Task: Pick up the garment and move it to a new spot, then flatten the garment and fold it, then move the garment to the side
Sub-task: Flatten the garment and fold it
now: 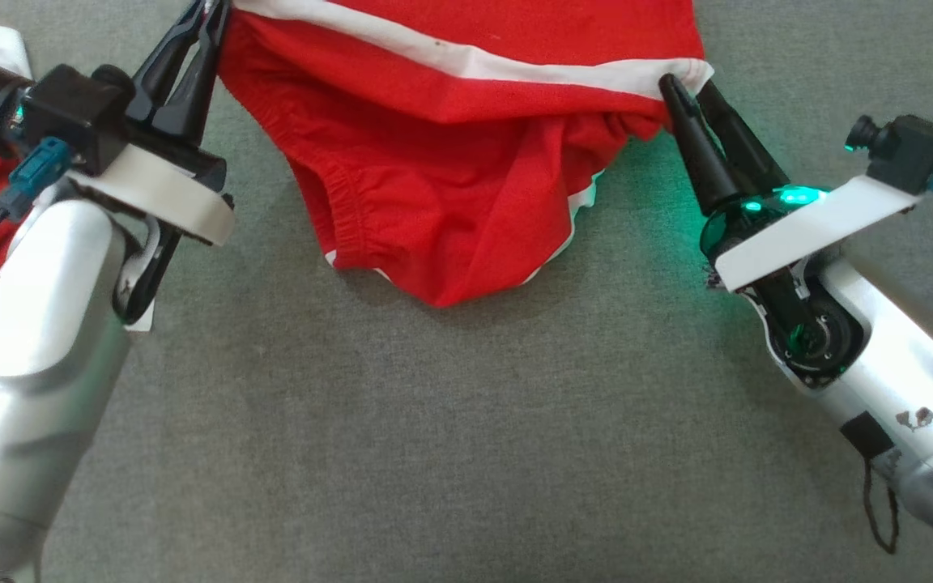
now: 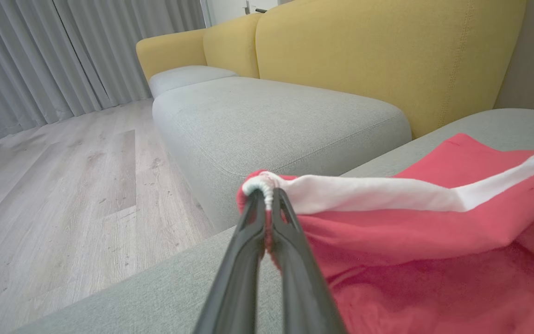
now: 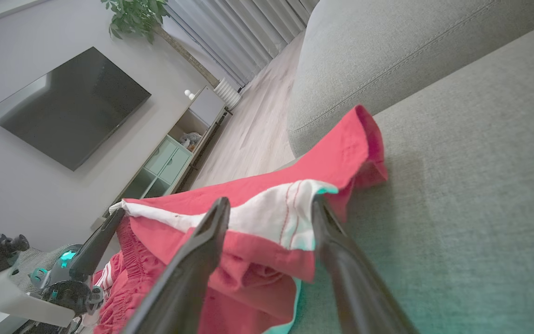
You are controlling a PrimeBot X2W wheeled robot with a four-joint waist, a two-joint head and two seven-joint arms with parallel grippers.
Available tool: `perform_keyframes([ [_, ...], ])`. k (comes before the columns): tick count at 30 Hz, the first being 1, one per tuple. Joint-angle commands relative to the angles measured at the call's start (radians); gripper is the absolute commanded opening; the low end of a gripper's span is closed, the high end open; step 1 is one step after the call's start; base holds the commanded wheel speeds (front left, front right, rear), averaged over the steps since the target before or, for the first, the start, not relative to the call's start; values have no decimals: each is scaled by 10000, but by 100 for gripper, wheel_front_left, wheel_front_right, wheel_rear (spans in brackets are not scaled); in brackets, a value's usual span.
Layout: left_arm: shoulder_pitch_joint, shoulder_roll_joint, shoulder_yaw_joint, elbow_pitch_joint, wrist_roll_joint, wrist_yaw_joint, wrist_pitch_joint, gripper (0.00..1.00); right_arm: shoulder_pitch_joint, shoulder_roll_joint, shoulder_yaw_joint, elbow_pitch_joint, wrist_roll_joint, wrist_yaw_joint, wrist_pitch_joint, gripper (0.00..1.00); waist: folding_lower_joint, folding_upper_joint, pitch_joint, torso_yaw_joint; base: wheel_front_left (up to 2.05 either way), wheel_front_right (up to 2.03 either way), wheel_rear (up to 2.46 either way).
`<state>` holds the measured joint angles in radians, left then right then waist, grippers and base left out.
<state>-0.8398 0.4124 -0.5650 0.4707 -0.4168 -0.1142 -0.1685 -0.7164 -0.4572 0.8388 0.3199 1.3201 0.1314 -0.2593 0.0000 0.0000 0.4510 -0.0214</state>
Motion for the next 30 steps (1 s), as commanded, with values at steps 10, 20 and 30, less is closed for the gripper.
perform_keyframes([
  [10,-911,612,306,-456,63,108,-168,0,-641,-115,-812,-689,-333,-7,-25,0,0,0,224,-41,0,0,0],
  [20,-4774,241,33,-573,1179,-8,-533,0,-4032,-553,-3885,-384,-1954,-7,-25,0,0,0,1152,-226,0,0,0],
  [30,-6954,-847,600,-882,1852,195,-928,0,-6186,-879,-5243,-892,-2771,-7,-25,0,0,0,1475,-514,0,0,0],
])
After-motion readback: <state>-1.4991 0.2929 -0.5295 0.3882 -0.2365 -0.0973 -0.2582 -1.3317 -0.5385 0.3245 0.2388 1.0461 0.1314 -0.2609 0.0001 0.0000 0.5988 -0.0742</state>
